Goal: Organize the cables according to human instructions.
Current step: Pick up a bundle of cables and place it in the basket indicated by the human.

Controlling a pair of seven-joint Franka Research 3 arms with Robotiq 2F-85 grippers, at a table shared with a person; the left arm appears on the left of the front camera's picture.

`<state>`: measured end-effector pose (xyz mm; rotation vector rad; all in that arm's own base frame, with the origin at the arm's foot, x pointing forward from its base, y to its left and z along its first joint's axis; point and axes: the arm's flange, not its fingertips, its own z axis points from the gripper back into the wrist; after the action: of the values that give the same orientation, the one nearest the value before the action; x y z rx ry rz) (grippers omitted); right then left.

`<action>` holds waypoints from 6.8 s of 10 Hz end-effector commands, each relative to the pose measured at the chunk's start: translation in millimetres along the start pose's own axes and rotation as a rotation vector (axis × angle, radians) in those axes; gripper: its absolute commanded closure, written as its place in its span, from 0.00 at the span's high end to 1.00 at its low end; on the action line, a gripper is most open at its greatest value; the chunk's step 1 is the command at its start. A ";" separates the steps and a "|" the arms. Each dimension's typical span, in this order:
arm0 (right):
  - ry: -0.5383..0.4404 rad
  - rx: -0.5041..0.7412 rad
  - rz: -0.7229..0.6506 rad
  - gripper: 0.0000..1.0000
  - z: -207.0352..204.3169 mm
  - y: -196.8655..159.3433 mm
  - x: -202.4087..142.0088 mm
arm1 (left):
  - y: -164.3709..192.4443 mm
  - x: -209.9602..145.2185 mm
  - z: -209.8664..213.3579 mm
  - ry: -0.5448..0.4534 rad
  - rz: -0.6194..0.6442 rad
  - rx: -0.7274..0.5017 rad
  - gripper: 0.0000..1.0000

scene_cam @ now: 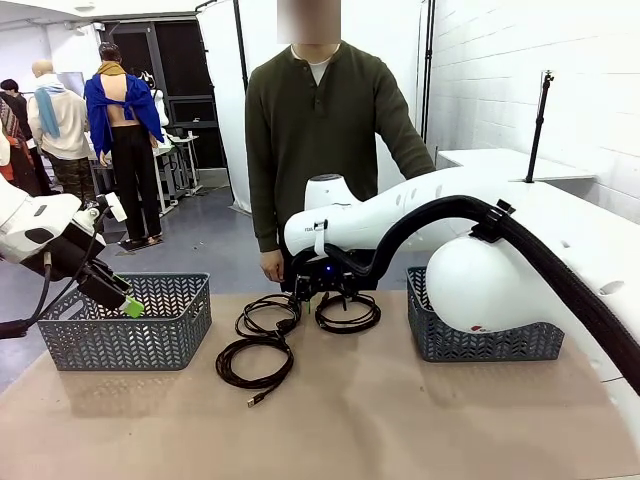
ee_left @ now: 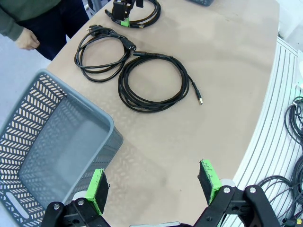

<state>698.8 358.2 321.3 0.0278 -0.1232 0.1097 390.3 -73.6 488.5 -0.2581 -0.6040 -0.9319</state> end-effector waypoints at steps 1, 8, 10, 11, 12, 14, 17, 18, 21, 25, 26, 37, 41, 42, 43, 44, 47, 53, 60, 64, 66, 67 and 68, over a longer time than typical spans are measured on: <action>-0.032 -0.041 -0.015 1.00 -4.8 8.8 12.0 | 2.6 -1.9 0.5 -0.013 -0.011 -0.017 1.00; -0.022 -0.064 -0.040 1.00 -20.1 5.7 20.1 | 2.6 -1.9 0.5 -0.013 -0.011 -0.017 1.00; -0.006 -0.068 -0.040 1.00 -23.6 4.7 22.9 | 2.6 -1.9 0.5 -0.013 -0.011 -0.017 1.00; 0.004 -0.063 -0.039 1.00 -25.1 4.4 22.8 | 2.6 -1.9 0.5 -0.013 -0.011 -0.017 1.00; 0.015 -0.063 -0.037 1.00 -25.8 4.3 22.9 | 2.6 -1.9 0.5 -0.013 -0.011 -0.017 1.00; 0.029 -0.063 -0.054 0.65 -26.3 2.9 23.8 | 2.6 -1.9 0.5 -0.013 -0.011 -0.017 1.00; 0.031 -0.054 -0.075 0.11 -25.2 0.9 24.3 | 2.6 -1.9 0.5 -0.013 -0.011 -0.017 1.00; 0.032 -0.046 -0.081 0.00 -24.9 0.4 24.4 | 2.6 -1.9 0.5 -0.013 -0.011 -0.017 1.00; 0.037 -0.015 -0.110 0.00 -20.6 -4.9 24.0 | 2.6 -1.9 0.5 -0.013 -0.011 -0.017 1.00; -0.020 -0.012 -0.101 0.00 0.6 -8.1 20.3 | 2.6 -1.9 0.5 -0.013 -0.011 -0.017 1.00; -0.029 -0.018 -0.079 0.00 14.0 -7.0 17.4 | 2.6 -1.9 0.5 -0.013 -0.011 -0.017 1.00; 0.035 0.066 0.995 0.00 157.4 -23.1 -83.5 | 2.6 -1.9 0.5 -0.013 -0.011 -0.017 1.00; 0.056 0.052 1.037 0.00 164.8 -19.8 -78.5 | 2.6 -1.9 0.5 -0.013 -0.011 -0.017 1.00; 0.056 0.052 1.037 0.00 164.8 -19.8 -78.5 | 2.6 -1.9 0.5 -0.013 -0.011 -0.017 1.00; 0.056 0.052 1.037 0.00 164.8 -19.8 -78.5 | 2.6 -1.9 0.5 -0.013 -0.011 -0.017 1.00; 0.056 0.052 1.037 0.00 164.8 -19.8 -78.5 | 2.6 -1.9 0.5 -0.013 -0.011 -0.017 1.00; 0.061 0.060 1.053 0.00 163.8 -21.2 -81.4 | 2.6 -1.9 0.5 -0.013 -0.011 -0.017 1.00; -0.012 0.038 1.309 0.00 214.2 -83.4 -137.6 | 2.6 -1.9 0.5 -0.013 -0.011 -0.017 1.00; 0.019 0.013 1.339 0.00 218.9 -222.0 -168.1 | 2.6 -1.9 0.5 -0.013 -0.011 -0.017 1.00; 0.051 0.007 1.410 0.00 191.4 -265.7 -167.2 | 2.6 -1.9 0.5 -0.013 -0.011 -0.017 1.00; 0.035 0.007 1.419 0.00 180.1 -280.2 -167.5 | 2.6 -1.9 0.5 -0.013 -0.011 -0.017 1.00; 0.051 -0.020 1.404 0.00 176.4 -283.0 -166.9 | 2.6 -1.9 0.5 -0.013 -0.011 -0.017 1.00; 0.039 -0.031 1.398 0.00 176.3 -279.4 -167.1 | 2.6 -1.9 0.5 -0.013 -0.011 -0.017 1.00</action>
<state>545.5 56.6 473.8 -0.0540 -0.0634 1.4899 390.3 -73.6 488.6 -0.2578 -0.6038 -0.9318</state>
